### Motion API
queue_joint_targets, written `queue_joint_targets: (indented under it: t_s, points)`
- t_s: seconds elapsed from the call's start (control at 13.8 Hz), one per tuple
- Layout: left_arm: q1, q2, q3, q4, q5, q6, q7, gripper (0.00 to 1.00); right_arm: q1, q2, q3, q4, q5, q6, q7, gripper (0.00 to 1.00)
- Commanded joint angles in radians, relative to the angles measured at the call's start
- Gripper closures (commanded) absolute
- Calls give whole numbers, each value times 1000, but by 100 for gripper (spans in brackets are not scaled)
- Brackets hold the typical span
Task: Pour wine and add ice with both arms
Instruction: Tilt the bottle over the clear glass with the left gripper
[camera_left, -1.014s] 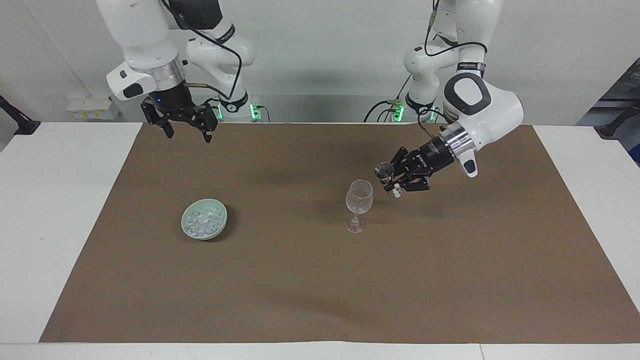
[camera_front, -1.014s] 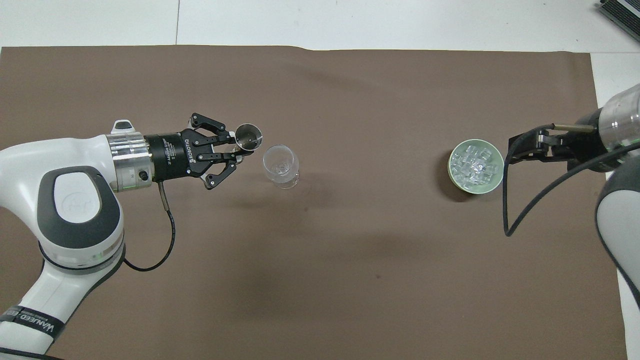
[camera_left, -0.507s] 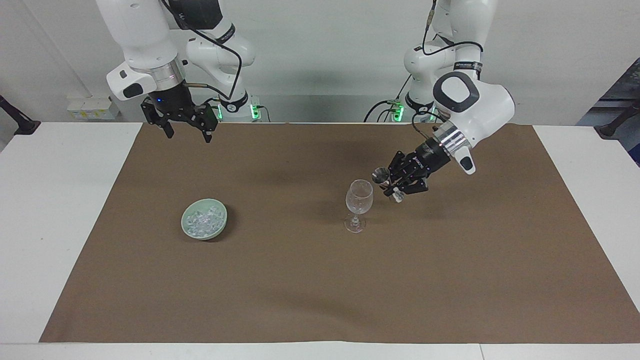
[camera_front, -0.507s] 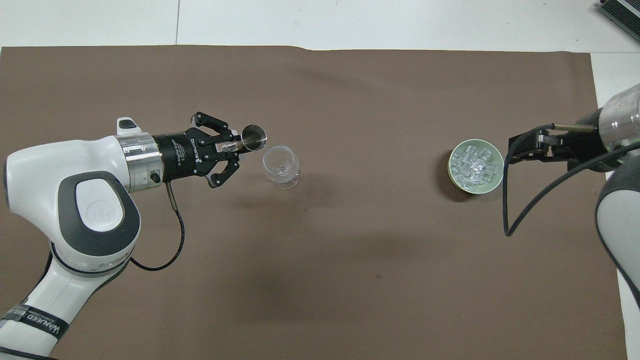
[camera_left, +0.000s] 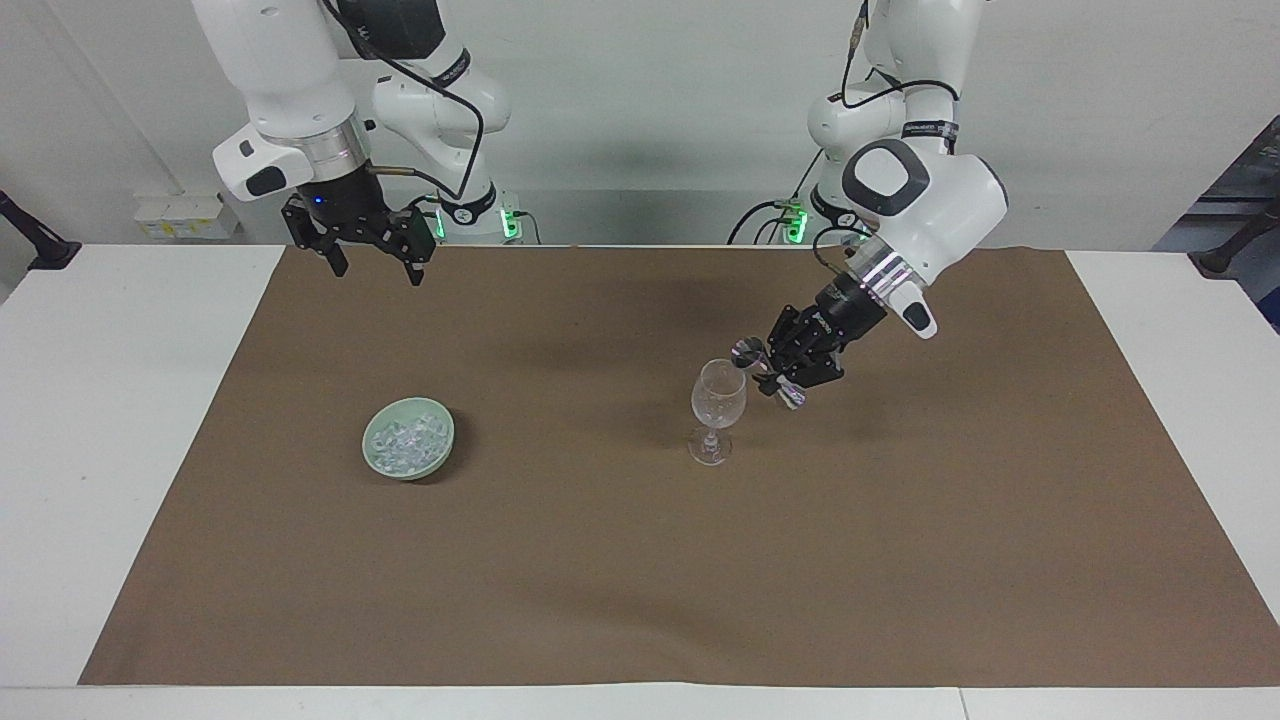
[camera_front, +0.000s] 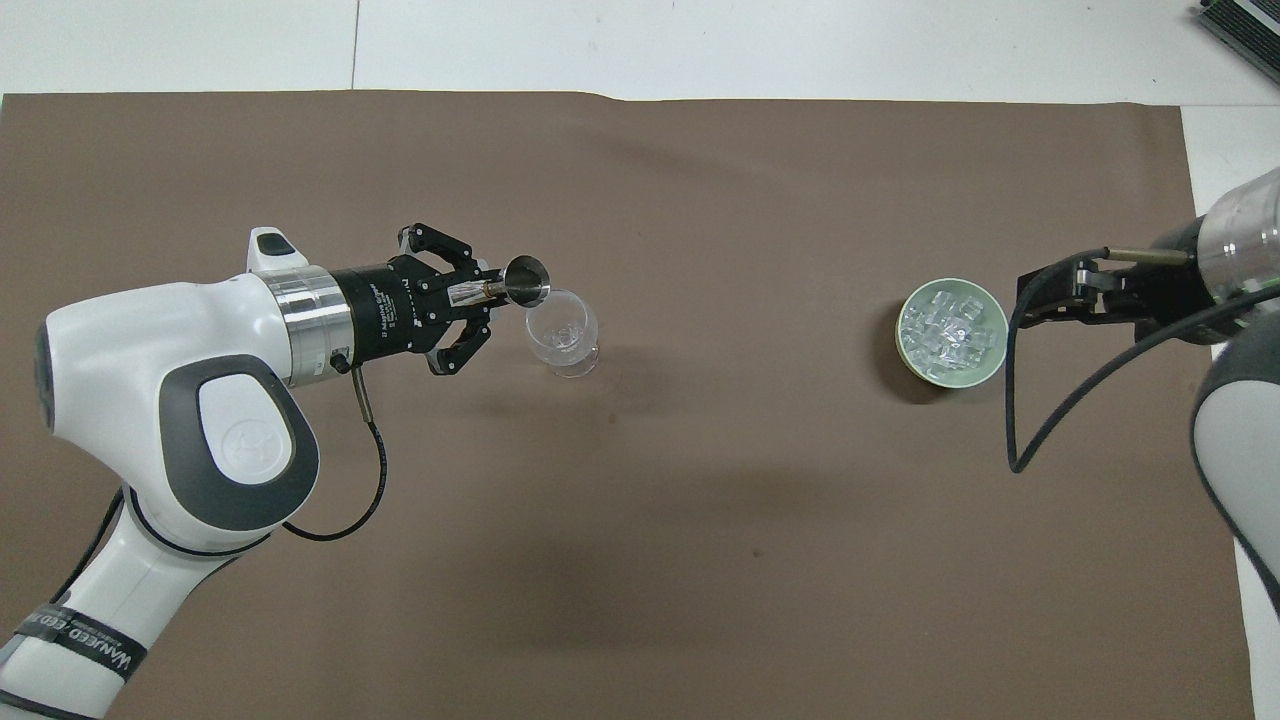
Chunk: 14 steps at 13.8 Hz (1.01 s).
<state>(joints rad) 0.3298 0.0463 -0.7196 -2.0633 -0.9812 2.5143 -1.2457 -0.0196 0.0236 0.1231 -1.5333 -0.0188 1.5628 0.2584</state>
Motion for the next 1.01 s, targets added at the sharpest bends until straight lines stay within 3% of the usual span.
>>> queue_joint_targets:
  t_s: [0.0, 0.94]
  points:
    - [-14, -9, -1, -11, 62, 38, -20, 100, -25, -14, 12, -19, 23, 19, -25, 0]
    - [-20, -8, -30, -34, 127, 136, 86, 100, -25, -14, 12, -19, 23, 19, -25, 0]
